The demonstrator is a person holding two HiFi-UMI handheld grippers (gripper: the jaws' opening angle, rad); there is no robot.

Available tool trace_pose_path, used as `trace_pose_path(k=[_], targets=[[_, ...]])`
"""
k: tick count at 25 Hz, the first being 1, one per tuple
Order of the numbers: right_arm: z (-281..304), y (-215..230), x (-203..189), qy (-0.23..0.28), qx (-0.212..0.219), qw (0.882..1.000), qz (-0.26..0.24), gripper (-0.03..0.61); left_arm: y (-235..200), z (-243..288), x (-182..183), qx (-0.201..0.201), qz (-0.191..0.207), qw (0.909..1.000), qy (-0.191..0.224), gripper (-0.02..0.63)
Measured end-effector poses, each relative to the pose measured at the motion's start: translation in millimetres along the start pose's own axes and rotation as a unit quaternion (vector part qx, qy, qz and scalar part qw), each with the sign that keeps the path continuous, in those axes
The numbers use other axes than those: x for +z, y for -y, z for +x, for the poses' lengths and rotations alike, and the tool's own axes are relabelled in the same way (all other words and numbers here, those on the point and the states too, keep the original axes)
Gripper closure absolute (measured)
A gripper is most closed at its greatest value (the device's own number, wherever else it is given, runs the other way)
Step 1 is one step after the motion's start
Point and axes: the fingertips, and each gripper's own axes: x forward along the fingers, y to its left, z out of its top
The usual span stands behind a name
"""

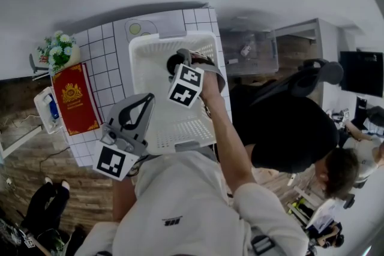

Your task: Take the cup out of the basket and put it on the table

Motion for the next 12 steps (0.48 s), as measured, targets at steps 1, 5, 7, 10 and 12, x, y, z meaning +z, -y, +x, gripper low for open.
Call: trace_pose_path(k=[1,5,7,10,12], targets=[[-3.8,-0.7,1.5,0.005,-0.001,1.0,-0.001,0.196,0.2,-0.3,-0.2,0.0,0.0,1.0,0.0,0.604],[-22.8,-4.4,6.4,0.019,-0.007,1.0,-0.007,0.198,1.2,-2.8,-0.3,0.0,0.0,1.0,0.0,0.603],[-35.9,-6.9,8.8,0.027,-0.011,1.0,-0.01,0.198,1.5,-4.5,-0.7,0.0,0.0,1.0,-0.001,0.603],[-56.8,-12.3,15.8,0.045,-0.013,0.999,-0.015,0.198,1.4,-7.3,-1.9,0.001,0.002,1.0,-0.002,0.603],[-70.5,-16.1,21.3,0.059,-0.009,0.998,-0.015,0.198,1.9,-8.6,-2.4,0.001,0.002,1.0,-0.002,0.604]])
